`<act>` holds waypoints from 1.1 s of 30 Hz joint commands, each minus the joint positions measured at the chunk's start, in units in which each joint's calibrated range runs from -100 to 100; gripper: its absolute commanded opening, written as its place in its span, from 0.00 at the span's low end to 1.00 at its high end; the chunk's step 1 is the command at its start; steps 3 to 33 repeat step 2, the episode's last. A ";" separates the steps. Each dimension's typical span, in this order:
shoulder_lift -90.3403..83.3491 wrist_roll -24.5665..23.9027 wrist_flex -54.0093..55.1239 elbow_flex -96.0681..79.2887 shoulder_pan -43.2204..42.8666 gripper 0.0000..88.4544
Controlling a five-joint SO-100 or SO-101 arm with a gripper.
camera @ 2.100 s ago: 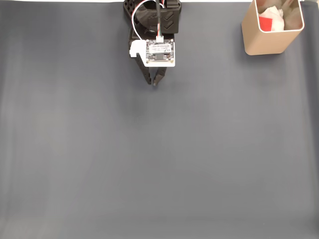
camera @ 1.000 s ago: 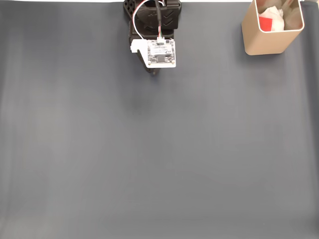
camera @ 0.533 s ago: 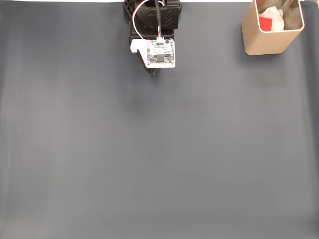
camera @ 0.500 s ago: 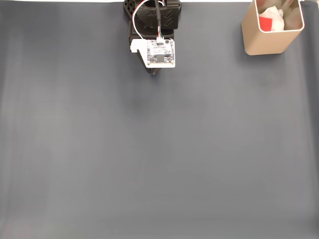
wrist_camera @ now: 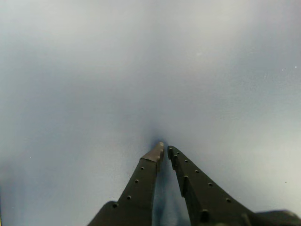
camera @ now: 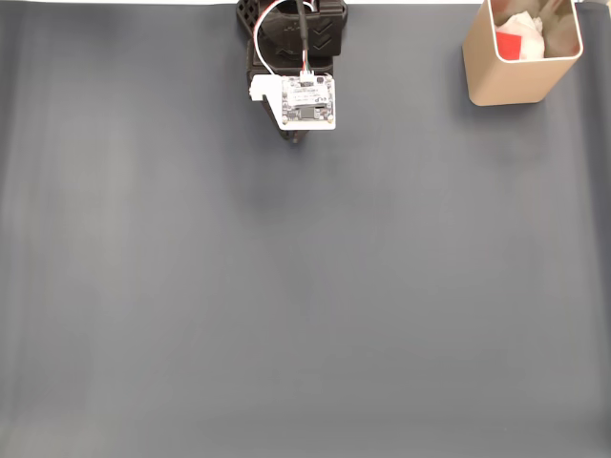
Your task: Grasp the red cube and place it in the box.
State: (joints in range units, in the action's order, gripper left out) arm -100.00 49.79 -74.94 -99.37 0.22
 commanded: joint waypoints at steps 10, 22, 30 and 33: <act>0.17 -0.39 -0.96 -0.45 -0.65 0.00; 0.17 -0.39 -0.96 -0.45 -0.65 0.00; 0.17 -0.39 -0.96 -0.45 -0.65 0.00; 0.17 -0.39 -0.96 -0.45 -0.65 0.00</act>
